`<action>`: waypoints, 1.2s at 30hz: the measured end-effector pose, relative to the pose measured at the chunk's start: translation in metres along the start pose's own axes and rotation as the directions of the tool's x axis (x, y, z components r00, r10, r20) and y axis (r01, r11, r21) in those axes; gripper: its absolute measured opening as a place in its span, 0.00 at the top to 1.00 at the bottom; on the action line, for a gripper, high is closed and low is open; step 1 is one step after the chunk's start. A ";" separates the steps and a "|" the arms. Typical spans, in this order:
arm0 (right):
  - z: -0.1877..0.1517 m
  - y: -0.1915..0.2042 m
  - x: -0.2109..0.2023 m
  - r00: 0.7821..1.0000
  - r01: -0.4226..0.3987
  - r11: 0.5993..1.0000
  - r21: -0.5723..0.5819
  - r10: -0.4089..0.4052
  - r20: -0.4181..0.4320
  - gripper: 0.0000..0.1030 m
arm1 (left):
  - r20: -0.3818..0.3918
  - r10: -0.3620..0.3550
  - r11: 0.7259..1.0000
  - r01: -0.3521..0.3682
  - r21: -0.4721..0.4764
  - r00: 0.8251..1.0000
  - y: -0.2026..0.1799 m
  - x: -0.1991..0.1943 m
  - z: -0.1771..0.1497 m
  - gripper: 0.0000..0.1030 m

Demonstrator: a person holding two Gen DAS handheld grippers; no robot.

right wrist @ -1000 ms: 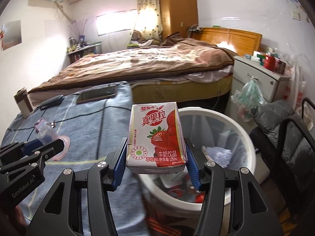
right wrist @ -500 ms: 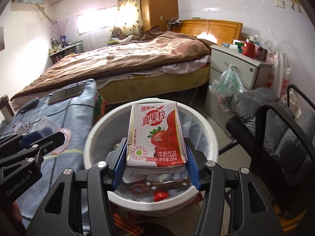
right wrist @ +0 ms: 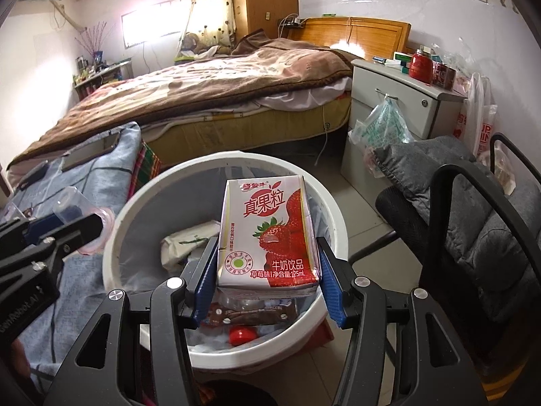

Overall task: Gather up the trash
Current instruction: 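Open both grippers over the bin, dropping the clear cup and milk carton, then move both open tools back over the mattress toward the juice box and wrapper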

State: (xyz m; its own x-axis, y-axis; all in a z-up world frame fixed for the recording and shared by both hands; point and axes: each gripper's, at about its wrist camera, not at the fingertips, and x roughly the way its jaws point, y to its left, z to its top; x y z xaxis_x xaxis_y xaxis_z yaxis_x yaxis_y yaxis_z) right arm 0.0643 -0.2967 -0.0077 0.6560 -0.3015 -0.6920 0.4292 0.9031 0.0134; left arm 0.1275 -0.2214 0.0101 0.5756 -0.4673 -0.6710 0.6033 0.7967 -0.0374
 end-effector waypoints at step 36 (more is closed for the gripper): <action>-0.002 0.040 -0.023 0.997 -0.062 0.998 -0.030 0.064 0.051 0.40 | 0.061 0.123 0.987 -0.116 -0.111 0.991 0.064 -0.059 -0.025 0.45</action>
State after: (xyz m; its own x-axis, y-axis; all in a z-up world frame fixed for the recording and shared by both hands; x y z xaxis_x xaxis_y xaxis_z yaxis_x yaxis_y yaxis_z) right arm 0.0651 -0.2533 0.0075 0.7128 -0.2586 -0.6519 0.3691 0.9287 0.0351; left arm 0.1176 -0.1333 0.0289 0.6781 -0.3885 -0.6239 0.4677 0.8829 -0.0414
